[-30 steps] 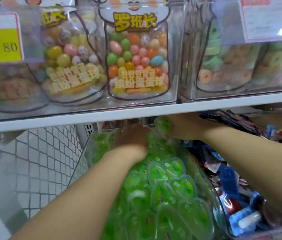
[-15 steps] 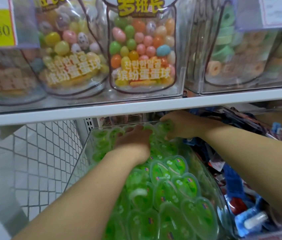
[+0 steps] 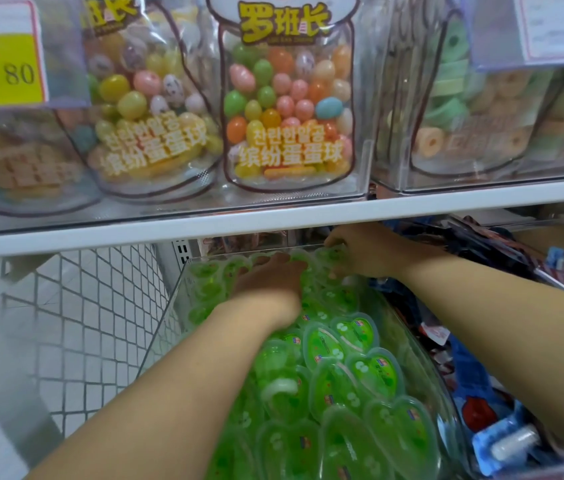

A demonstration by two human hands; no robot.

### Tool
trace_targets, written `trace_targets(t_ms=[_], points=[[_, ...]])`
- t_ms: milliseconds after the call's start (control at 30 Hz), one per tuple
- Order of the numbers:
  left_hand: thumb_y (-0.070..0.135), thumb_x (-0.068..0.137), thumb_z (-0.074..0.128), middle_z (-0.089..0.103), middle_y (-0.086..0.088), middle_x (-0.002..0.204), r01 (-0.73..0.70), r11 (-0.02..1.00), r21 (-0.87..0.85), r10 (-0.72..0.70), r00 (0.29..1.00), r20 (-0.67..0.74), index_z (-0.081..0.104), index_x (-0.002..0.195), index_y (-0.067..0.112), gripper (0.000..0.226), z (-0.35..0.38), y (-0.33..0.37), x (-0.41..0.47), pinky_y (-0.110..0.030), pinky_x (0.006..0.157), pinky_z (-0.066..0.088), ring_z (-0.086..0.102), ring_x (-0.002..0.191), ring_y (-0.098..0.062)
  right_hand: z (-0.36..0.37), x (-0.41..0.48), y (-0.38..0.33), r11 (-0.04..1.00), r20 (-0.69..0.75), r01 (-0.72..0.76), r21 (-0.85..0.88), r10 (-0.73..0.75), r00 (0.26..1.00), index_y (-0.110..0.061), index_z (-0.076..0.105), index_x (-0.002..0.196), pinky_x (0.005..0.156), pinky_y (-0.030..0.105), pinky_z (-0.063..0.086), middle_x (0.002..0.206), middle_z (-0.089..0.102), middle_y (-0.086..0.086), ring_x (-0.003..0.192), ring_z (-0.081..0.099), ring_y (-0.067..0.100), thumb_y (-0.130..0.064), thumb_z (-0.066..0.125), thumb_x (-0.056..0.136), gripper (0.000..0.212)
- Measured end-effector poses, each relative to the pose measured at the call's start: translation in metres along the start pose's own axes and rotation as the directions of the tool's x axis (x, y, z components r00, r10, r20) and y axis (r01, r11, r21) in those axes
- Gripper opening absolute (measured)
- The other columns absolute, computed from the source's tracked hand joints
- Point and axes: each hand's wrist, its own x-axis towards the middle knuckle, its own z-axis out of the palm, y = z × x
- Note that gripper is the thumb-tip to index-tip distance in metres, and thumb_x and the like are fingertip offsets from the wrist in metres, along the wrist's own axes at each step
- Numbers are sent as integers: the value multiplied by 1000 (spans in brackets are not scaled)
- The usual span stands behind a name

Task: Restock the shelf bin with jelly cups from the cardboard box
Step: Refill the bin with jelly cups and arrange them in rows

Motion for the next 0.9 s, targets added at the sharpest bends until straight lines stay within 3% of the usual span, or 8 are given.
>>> trace_targets(t_ms=[133,233,400,533,667,800,900], points=[[19,94,48,21,4,154,2,1000,-3,-2,1000,7,29,144,35,55,1,0,-2,-46,114,21,21,141,-25,1,4,-1,994,21,-5,109,3,1000,-22,61,107,78,43,55,103,59,-1,93,61,21,-16,75,76,35],[19,94,47,15,5,157,4,1000,-9,-4,1000,10,26,145,36,58,2,-1,-2,-46,115,18,18,143,-25,2,6,-2,999,17,22,38,-22,1000,-29,55,87,73,31,51,96,57,-3,87,57,17,-18,73,76,24],[17,94,46,15,5,157,-6,1000,-8,6,1000,3,26,146,36,58,2,-2,-2,-46,115,17,17,143,-24,4,6,-2,998,11,60,-14,-60,998,-26,56,91,61,19,34,91,51,-3,83,49,14,-9,69,78,25],[17,95,46,14,6,157,-8,1000,-5,8,1000,10,25,146,36,59,2,-3,-1,-46,115,17,16,144,-23,5,6,-3,997,-4,72,-35,-72,997,-19,63,100,68,20,33,92,50,-5,83,47,11,-9,68,79,24],[14,95,42,17,5,157,-17,1000,-25,18,1000,16,30,145,35,55,-6,-2,-4,-45,115,20,19,143,-24,0,-6,-8,997,-22,70,26,-69,997,-17,66,104,72,21,36,102,61,1,90,53,13,-17,70,80,24],[12,93,43,40,0,146,-49,994,-100,41,996,-80,47,134,33,46,-22,-3,-23,-41,109,34,39,133,-24,-9,-34,-29,999,-38,41,14,-41,998,-17,67,107,83,25,44,112,63,3,103,58,19,-21,67,82,25],[16,93,45,47,-1,141,-29,982,-186,10,995,-102,49,132,35,43,-27,-12,-49,-35,102,42,50,123,-25,-14,-64,-53,995,-26,84,-58,-86,996,-16,65,114,91,25,39,117,62,6,109,56,22,-20,65,84,31]])
